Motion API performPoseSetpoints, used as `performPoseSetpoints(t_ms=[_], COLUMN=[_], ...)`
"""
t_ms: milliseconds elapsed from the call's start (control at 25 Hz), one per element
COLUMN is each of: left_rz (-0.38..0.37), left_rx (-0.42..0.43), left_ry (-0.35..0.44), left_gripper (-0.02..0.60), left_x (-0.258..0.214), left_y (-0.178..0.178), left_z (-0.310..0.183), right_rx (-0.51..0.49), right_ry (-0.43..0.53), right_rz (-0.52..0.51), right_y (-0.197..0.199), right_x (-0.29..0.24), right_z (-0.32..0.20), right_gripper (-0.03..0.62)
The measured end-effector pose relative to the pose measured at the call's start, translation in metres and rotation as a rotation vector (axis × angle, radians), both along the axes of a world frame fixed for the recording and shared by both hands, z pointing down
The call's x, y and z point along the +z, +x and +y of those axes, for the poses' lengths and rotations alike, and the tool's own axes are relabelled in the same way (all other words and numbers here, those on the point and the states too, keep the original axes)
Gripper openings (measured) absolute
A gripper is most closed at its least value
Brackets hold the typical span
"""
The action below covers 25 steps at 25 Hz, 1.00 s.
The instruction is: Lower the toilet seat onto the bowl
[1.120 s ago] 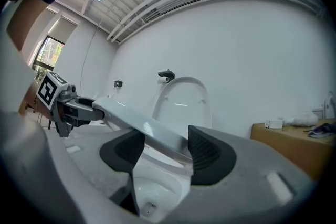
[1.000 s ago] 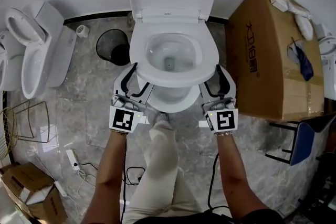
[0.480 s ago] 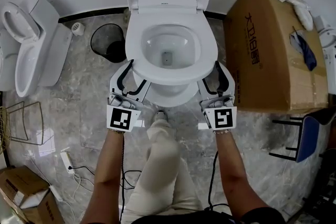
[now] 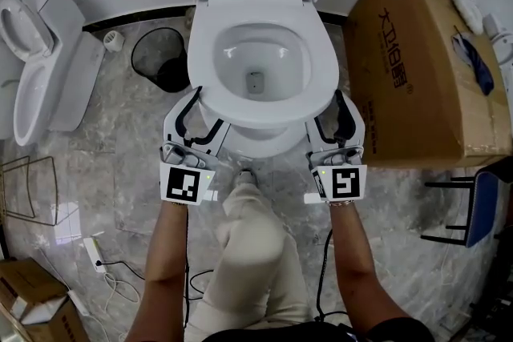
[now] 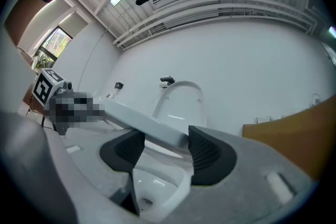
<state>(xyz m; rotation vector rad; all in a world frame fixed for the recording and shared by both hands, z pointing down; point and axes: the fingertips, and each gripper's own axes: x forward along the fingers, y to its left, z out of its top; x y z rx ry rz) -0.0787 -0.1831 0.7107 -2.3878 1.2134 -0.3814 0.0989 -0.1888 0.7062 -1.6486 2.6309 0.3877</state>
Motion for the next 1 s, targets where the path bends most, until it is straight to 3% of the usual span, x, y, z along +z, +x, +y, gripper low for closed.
performPoseSetpoints(t_ms=[400, 1000], left_rz=[0.002, -0.034], left_rx=[-0.007, -0.019], left_ry=[0.049, 0.113], left_gripper=[0.245, 0.245], left_x=[0.034, 0.076], left_y=[0.001, 0.001], left_z=[0.011, 0.024], right_rx=[0.010, 0.036], right_ry=[0.044, 0.017], right_rz=[0.007, 0.048], right_y=[0.002, 0.001], right_x=[0.036, 0.087], right_z=[0.012, 0.024], right_gripper=[0.252, 0.252])
